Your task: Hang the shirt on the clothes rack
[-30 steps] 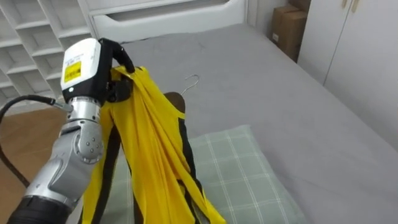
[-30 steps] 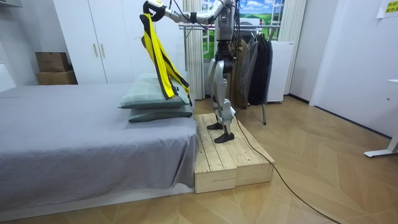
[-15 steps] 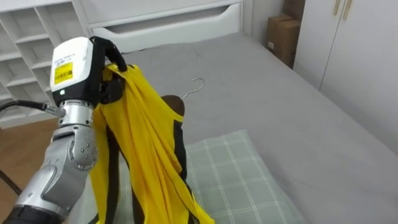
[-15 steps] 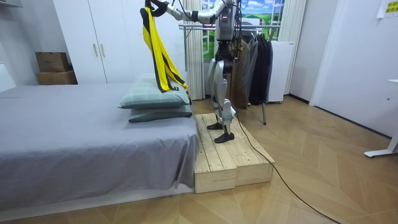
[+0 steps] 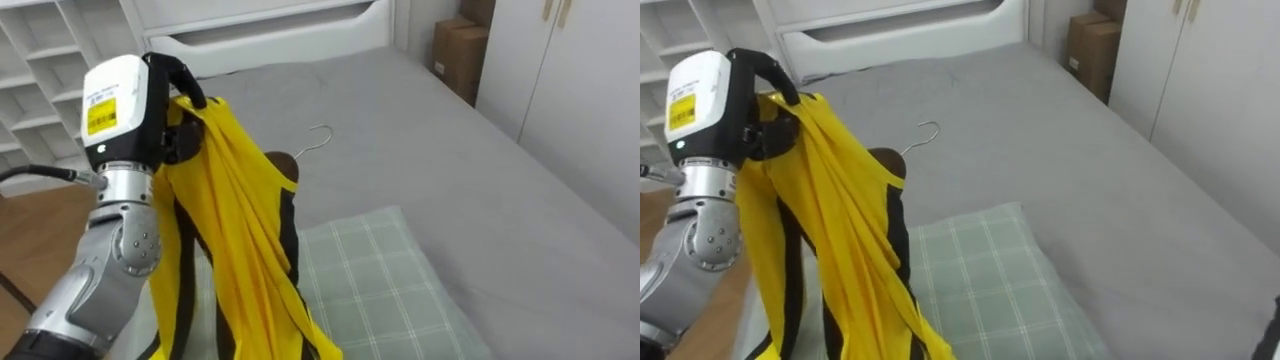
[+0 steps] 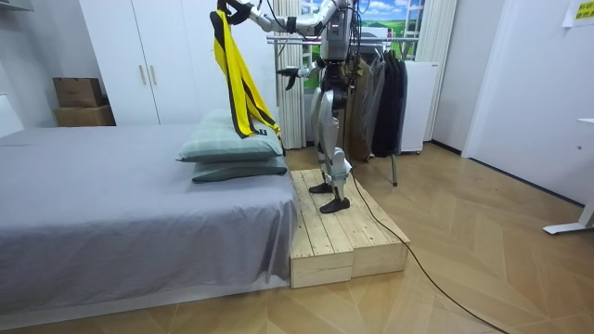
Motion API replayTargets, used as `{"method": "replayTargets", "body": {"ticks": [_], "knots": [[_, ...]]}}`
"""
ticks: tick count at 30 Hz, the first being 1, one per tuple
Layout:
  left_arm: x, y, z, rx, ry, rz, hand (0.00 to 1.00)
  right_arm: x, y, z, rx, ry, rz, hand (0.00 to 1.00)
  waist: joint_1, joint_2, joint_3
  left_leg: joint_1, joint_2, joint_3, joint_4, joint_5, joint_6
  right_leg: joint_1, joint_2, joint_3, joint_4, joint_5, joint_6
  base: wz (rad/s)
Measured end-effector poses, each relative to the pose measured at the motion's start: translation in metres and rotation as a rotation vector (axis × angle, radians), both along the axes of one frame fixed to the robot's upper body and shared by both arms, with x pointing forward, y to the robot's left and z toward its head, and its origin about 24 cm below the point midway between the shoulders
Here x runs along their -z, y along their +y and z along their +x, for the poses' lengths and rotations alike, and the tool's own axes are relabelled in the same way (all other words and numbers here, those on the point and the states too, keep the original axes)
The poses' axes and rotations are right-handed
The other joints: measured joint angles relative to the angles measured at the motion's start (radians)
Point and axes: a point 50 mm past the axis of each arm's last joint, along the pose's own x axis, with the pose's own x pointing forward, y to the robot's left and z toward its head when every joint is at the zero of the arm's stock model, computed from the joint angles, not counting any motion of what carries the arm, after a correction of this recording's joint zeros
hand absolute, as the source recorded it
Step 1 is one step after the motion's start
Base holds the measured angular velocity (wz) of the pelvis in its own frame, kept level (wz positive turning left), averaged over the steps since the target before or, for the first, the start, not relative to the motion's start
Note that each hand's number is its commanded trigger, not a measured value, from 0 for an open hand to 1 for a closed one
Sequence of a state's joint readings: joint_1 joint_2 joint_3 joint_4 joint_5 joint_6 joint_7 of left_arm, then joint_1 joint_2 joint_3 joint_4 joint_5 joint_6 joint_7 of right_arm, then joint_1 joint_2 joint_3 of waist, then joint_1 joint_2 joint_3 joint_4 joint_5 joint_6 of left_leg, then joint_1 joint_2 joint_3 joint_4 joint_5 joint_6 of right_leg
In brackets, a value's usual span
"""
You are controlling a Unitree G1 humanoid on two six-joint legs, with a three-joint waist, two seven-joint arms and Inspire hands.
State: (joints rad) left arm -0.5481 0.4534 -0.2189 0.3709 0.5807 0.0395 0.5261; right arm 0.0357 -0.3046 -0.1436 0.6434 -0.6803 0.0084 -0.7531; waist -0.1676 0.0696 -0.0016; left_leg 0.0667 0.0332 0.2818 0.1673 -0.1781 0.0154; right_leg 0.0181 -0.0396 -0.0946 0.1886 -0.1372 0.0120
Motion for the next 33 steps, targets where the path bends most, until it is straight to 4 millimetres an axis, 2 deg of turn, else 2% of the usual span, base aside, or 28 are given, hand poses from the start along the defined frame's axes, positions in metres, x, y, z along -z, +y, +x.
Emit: {"method": "replayTargets", "body": {"ticks": [9, 12, 14, 18, 23, 30, 33], "knots": [[-0.016, -0.014, -0.004, 0.095, -0.009, 0.015, 1.0, -0.047, 0.029, 0.03, -0.193, -0.229, -0.021, 0.0, 0.021, -0.006, 0.0004, -0.001, -0.002, -0.006, 0.0, 0.0, 0.0, 0.001, -0.003, 0.006, -0.003, 0.0, 0.001, 0.01], [-0.018, -0.018, -0.005, 0.133, -0.008, 0.02, 1.0, -0.064, 0.043, 0.039, -0.276, -0.292, 0.058, 0.0, 0.024, -0.006, 0.0003, 0.001, -0.001, -0.003, 0.0, 0.0, 0.0, 0.002, -0.001, 0.009, -0.003, 0.0, 0.001, -0.05], [-0.019, -0.021, -0.006, 0.157, -0.011, 0.023, 1.0, -0.074, 0.049, 0.043, -0.316, -0.331, 0.152, 0.0, 0.038, -0.007, 0.0008, 0.01, 0.001, 0.004, -0.002, 0.0, 0.0, 0.008, 0.0, 0.01, -0.001, 0.0, 0.001, -0.06], [-0.02, -0.023, -0.006, 0.174, -0.014, 0.029, 1.0, -0.074, 0.056, 0.046, -0.365, -0.321, 0.282, 0.0, 0.061, -0.008, 0.0014, 0.02, 0.006, 0.006, -0.002, -0.002, -0.003, 0.016, 0.004, 0.011, -0.004, 0.0, 0.001, 0.0], [-0.032, -0.031, -0.011, 0.23, -0.058, 0.035, 1.0, -0.068, 0.058, 0.049, -0.391, -0.301, 0.562, 0.0, 0.089, -0.007, 0.0012, 0.014, 0.007, 0.011, -0.003, -0.002, -0.003, 0.014, 0.006, 0.011, -0.007, 0.0, 0.0, 0.01], [-0.038, -0.023, -0.012, 0.218, -0.079, 0.051, 1.0, -0.065, 0.063, 0.053, -0.453, -0.278, 0.8, 0.0, 0.097, -0.006, 0.0009, 0.011, 0.007, 0.01, -0.003, -0.003, -0.004, 0.012, 0.006, 0.008, -0.011, 0.0, 0.0, 0.0], [-0.038, -0.024, -0.012, 0.215, -0.083, 0.066, 1.0, -0.069, 0.072, 0.061, -0.51, -0.276, 0.872, 0.0, 0.093, -0.007, 0.0009, 0.008, 0.007, 0.007, -0.003, -0.003, -0.004, 0.012, 0.005, 0.003, -0.014, 0.002, -0.002, 0.0]]}}
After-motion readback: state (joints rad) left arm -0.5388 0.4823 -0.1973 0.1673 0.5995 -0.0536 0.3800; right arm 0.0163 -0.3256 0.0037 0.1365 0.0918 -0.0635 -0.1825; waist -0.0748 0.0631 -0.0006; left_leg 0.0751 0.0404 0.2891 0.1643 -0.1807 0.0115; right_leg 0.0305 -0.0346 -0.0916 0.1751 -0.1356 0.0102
